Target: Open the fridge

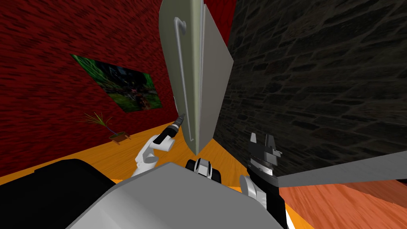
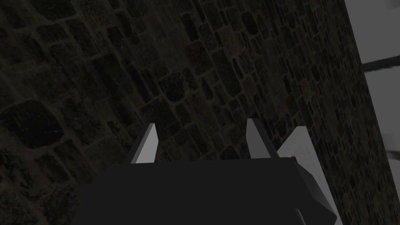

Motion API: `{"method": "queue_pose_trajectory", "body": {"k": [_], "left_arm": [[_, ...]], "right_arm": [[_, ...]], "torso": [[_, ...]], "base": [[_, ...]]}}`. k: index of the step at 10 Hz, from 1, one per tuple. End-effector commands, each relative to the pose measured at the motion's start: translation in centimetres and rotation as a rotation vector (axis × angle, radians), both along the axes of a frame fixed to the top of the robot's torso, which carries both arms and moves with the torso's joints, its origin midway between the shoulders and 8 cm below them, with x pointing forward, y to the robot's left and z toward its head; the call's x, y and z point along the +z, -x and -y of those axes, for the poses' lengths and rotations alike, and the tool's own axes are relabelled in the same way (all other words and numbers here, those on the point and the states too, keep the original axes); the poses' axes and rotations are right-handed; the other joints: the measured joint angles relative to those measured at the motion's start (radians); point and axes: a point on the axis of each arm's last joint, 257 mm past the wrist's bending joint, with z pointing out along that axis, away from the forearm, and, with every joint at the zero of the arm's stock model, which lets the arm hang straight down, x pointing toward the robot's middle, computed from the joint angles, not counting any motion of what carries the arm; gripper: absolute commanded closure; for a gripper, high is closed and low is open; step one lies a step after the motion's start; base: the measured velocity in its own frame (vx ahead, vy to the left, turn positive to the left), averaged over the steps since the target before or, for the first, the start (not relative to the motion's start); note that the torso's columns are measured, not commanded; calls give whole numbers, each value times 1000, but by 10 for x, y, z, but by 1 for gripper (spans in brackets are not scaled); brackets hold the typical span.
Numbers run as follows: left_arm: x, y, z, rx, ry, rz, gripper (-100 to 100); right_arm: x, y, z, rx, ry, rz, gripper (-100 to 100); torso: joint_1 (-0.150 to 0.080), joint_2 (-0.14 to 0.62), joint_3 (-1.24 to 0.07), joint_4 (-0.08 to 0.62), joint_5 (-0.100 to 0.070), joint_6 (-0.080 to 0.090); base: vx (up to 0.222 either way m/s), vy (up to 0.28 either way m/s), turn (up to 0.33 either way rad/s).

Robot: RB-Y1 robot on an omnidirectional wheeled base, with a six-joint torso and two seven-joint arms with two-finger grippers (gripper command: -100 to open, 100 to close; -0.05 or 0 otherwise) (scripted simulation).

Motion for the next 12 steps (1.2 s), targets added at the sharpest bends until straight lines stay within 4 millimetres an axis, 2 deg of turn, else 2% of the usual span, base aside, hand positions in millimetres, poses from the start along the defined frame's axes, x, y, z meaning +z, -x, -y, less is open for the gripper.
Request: {"method": "queue_pose_trajectory", "body": {"k": [1, 5, 9, 11, 12], "left_arm": [[-10, -2, -5, 14, -16, -52, -100], [-13, -2, -17, 47, -55, -111, -100], [1, 4, -23, 75, -86, -130, -100], [13, 8, -21, 76, -90, -113, -100], [10, 7, -22, 76, -89, -118, -100]], "right_arm": [[0, 0, 0, 0, 0, 0, 0], [0, 0, 0, 0, 0, 0, 0], [0, 0, 0, 0, 0, 0, 0], [0, 0, 0, 0, 0, 0, 0], [0, 0, 0, 0, 0, 0, 0]], "torso": [[-2, 1, 1, 0, 0, 1], [-3, -3, -3, 0, -2, 3], [-3, -1, -2, 2, -3, 1], [8, 2, 0, 4, 1, -5], [11, 3, 1, 4, 2, -5]], "base": [[-28, -36, 0], [-20, -49, -13], [-25, -53, -35], [-2, -55, -13], [1, -20, 0]]}}
